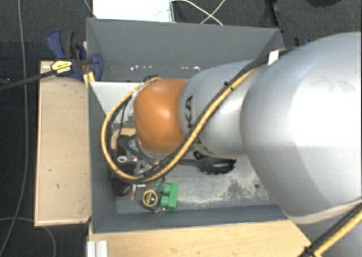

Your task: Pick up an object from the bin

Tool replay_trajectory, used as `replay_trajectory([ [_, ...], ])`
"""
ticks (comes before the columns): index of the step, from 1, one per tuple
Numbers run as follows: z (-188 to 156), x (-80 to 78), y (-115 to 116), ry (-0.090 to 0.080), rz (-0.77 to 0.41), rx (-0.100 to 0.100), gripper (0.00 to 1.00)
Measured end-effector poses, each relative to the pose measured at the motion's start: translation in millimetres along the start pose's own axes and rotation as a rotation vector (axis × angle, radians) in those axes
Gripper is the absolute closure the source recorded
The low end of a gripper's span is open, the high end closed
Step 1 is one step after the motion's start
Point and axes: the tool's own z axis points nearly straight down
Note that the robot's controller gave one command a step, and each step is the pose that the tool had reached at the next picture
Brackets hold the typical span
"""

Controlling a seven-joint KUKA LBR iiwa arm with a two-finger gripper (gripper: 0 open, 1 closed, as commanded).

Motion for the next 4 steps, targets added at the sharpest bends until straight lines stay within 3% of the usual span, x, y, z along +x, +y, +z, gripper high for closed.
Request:
replay_trajectory([
  [1,27,11.3,-10,-0.022,-0.308,-0.006,0.0],
  [2,28,0.4,-19,-0.008,0.124,-0.004,1.0],
  [4,22,0.9,-19,-0.007,0.126,-0.004,1.0],
])
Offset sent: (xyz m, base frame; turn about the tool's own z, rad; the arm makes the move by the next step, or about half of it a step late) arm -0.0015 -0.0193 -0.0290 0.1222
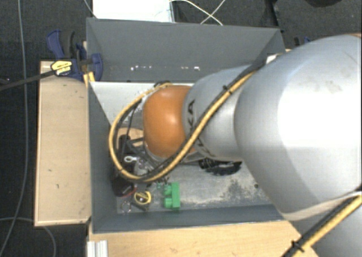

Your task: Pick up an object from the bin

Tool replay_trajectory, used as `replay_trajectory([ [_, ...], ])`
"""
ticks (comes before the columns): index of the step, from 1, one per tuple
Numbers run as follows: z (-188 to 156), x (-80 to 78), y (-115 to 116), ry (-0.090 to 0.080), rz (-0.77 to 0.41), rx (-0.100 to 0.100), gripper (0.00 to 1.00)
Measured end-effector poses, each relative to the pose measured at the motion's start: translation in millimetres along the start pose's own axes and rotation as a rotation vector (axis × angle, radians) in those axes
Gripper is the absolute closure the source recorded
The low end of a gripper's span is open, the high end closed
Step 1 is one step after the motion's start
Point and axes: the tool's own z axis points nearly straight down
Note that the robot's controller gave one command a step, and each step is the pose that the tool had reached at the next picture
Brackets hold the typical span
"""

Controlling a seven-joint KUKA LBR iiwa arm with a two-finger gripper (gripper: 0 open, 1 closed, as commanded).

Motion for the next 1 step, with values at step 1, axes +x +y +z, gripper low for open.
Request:
replay_trajectory([
  [1,-9.8,-0.6,0.1,-0.002,0.001,-0.001,1.0],
])
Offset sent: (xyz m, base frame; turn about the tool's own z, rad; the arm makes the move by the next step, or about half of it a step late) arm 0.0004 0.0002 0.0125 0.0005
